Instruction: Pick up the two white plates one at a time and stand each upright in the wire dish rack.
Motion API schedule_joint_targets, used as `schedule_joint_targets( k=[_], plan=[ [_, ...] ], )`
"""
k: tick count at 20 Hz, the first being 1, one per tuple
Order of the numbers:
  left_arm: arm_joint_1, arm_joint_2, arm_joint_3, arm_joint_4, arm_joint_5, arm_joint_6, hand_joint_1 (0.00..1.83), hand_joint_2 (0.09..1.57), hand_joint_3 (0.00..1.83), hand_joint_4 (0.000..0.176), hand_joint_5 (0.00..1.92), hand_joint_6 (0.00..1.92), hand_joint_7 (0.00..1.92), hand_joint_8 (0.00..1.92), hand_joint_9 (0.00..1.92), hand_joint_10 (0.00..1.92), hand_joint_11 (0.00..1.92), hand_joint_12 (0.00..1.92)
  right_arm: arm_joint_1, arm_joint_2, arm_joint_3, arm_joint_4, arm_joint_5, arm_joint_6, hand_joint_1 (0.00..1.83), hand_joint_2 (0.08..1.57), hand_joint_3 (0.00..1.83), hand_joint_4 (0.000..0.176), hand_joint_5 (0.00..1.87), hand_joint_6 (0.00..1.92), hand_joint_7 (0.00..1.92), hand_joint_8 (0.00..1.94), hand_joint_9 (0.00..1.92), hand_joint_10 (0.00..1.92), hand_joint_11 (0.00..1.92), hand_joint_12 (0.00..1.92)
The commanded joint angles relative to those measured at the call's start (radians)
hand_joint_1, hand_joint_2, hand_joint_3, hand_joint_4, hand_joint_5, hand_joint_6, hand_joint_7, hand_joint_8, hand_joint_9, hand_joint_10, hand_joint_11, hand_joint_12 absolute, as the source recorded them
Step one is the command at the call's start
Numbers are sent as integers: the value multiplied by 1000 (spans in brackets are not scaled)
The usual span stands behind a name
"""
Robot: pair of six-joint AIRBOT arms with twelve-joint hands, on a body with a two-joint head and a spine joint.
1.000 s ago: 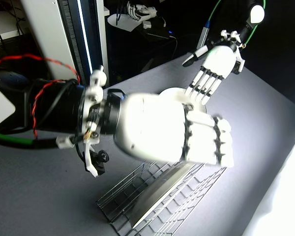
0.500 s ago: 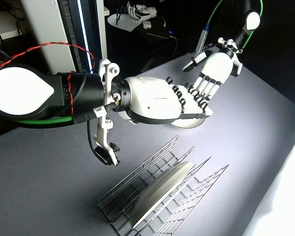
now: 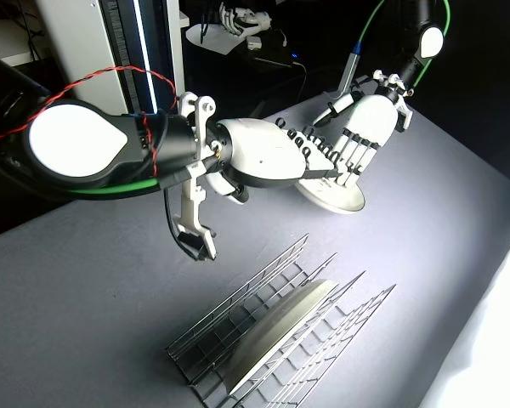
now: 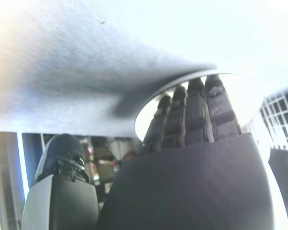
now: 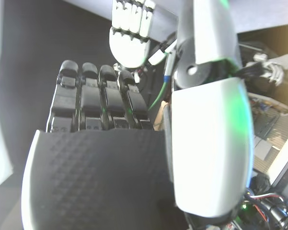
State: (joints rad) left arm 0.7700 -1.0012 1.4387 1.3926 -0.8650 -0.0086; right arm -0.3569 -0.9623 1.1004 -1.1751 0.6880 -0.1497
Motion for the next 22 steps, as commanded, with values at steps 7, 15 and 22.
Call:
schedule_joint_targets(
  k=[7,15,22],
  plan=[
    [12,-13,0,13,-3,-6,0,1097,1,0,35,13,9,3,0,0,5,2,-19,-67,2,60,-12,3,1450,1011,31,0,0,0,0,0,0,0,0,0],
    [12,-13,0,12,-7,-6,0,1087,0,0,0,0,0,0,0,0,0,0,-35,-223,93,60,-83,3,1473,1036,25,0,0,0,0,0,0,0,0,0],
    [11,-13,3,10,-9,-6,0,1071,0,0,5,2,0,0,0,0,0,0,-31,-342,139,67,-152,3,1527,1072,23,0,0,0,0,0,0,0,16,9]
  ],
)
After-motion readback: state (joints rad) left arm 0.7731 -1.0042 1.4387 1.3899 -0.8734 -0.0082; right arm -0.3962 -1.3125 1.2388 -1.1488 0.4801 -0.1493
